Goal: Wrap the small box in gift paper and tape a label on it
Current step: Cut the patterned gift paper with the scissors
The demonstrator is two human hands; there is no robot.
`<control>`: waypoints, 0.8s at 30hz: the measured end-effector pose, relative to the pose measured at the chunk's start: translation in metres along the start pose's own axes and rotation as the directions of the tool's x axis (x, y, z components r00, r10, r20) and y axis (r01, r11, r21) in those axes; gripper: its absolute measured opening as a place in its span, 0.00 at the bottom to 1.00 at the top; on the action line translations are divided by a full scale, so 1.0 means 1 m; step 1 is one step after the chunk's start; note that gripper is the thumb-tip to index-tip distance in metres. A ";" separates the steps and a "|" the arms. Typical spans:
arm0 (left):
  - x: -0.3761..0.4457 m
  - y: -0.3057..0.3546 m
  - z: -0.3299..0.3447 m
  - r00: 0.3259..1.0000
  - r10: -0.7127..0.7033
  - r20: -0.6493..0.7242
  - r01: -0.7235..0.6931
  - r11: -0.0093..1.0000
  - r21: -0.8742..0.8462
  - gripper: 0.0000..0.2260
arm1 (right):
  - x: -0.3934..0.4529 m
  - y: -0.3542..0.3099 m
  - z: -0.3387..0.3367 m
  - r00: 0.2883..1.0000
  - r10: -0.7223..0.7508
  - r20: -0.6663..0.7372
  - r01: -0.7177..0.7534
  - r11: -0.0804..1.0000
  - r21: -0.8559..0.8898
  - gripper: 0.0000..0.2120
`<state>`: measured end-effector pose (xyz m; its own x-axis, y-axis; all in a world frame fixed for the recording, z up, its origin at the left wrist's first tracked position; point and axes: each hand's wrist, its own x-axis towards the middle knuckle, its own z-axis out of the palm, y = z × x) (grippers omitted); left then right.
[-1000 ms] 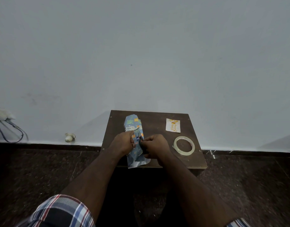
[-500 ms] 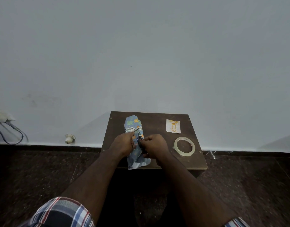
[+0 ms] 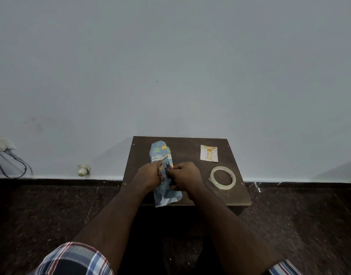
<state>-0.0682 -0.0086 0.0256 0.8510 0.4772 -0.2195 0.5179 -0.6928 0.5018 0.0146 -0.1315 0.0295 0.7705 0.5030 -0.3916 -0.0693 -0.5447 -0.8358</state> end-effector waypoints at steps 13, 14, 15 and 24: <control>-0.004 0.005 -0.003 1.000 0.006 -0.002 -0.006 1.000 0.027 0.22 | 0.002 -0.008 -0.001 1.000 0.007 -0.008 -0.007 0.999 -0.039 0.10; -0.004 0.005 -0.004 1.000 0.006 -0.002 -0.006 1.000 0.029 0.22 | 0.003 -0.009 -0.002 1.000 0.006 -0.012 -0.006 0.999 -0.047 0.10; -0.005 0.004 -0.004 1.000 0.005 -0.001 -0.005 1.000 0.029 0.22 | 0.003 -0.010 -0.002 1.000 0.006 -0.015 -0.006 0.999 -0.053 0.10; -0.002 0.003 -0.003 1.000 -0.014 0.020 0.013 0.999 0.030 0.25 | 0.008 -0.012 -0.002 1.000 0.012 -0.026 -0.014 0.996 -0.083 0.12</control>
<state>-0.0690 -0.0102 0.0297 0.8453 0.4756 -0.2433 0.5315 -0.7026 0.4732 0.0235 -0.1224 0.0370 0.7855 0.4793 -0.3914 -0.0272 -0.6052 -0.7956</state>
